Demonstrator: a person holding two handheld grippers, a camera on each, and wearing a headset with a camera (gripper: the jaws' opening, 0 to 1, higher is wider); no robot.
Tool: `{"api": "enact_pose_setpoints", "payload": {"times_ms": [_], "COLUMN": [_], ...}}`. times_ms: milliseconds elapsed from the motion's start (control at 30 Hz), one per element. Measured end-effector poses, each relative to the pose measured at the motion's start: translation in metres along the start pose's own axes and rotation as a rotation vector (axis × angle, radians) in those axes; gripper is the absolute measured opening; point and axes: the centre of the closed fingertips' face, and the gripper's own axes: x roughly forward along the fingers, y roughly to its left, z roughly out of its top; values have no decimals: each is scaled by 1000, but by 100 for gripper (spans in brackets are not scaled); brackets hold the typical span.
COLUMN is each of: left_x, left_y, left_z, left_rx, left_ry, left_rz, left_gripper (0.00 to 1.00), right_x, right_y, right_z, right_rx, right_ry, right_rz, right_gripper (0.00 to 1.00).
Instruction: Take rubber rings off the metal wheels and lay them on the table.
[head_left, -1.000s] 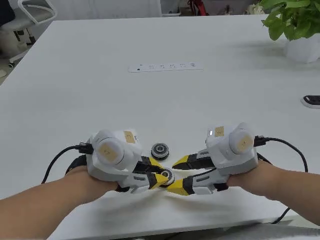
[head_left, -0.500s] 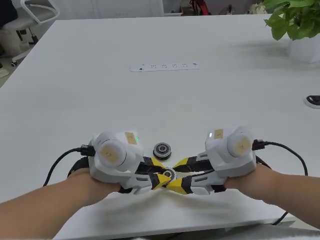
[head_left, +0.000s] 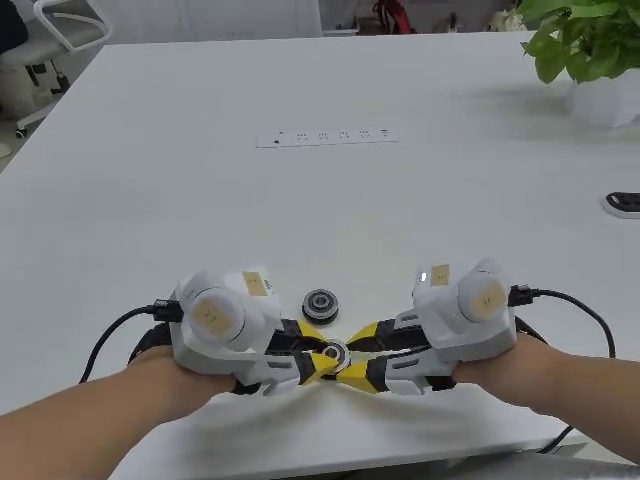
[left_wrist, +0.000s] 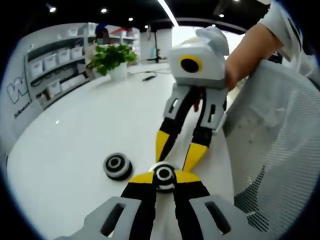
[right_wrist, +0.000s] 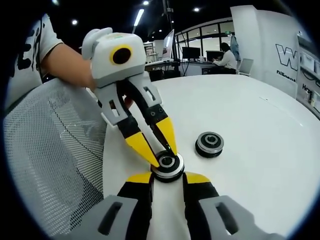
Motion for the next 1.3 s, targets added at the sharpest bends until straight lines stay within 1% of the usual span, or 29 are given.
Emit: {"api": "enact_pose_setpoints", "payload": {"times_ms": [67,100,167,233,367,500,633,800,900,967,1000,1033,1200,1233,1267,1300], "left_x": [0,0,0,0,0,0,0,0,0,0,0,0,0,0,0,0], "left_y": [0,0,0,0,0,0,0,0,1,0,0,0,0,0,0,0], "left_z": [0,0,0,0,0,0,0,0,0,0,0,0,0,0,0,0], "left_rx": [0,0,1,1,0,0,4,6,8,10,21,22,29,29,30,31], "left_ry": [-1,-1,-2,-4,-5,-5,-3,-2,-1,0,3,4,7,7,7,8], "left_rz": [0,1,1,1,2,3,5,9,11,12,12,12,14,15,15,16], "left_gripper": [13,13,13,13,13,13,13,13,13,13,13,13,12,12,12,12], "right_x": [-1,-2,-3,-3,-3,-4,-4,-4,-4,-4,-4,-5,-7,-8,-8,-9], "right_y": [-1,-2,-2,-2,-3,-6,-7,-9,-8,-11,-10,-11,-11,-11,-11,-12], "right_z": [-2,-4,-5,-6,-6,-6,-7,-8,-8,-10,-9,-9,-7,-6,-6,-5], "right_rx": [-13,-28,-14,-20,-23,2,12,79,96,110,113,137,204,233,257,257], "right_ry": [11,25,27,29,33,33,40,44,50,60,55,55,38,28,30,21], "right_rz": [-3,-12,-12,-16,-18,-28,-32,-32,-33,-47,-38,-39,-30,-29,-29,-28], "right_gripper": [18,16,12,10,8,3,3,3,2,0,0,0,0,0,0,0]}}
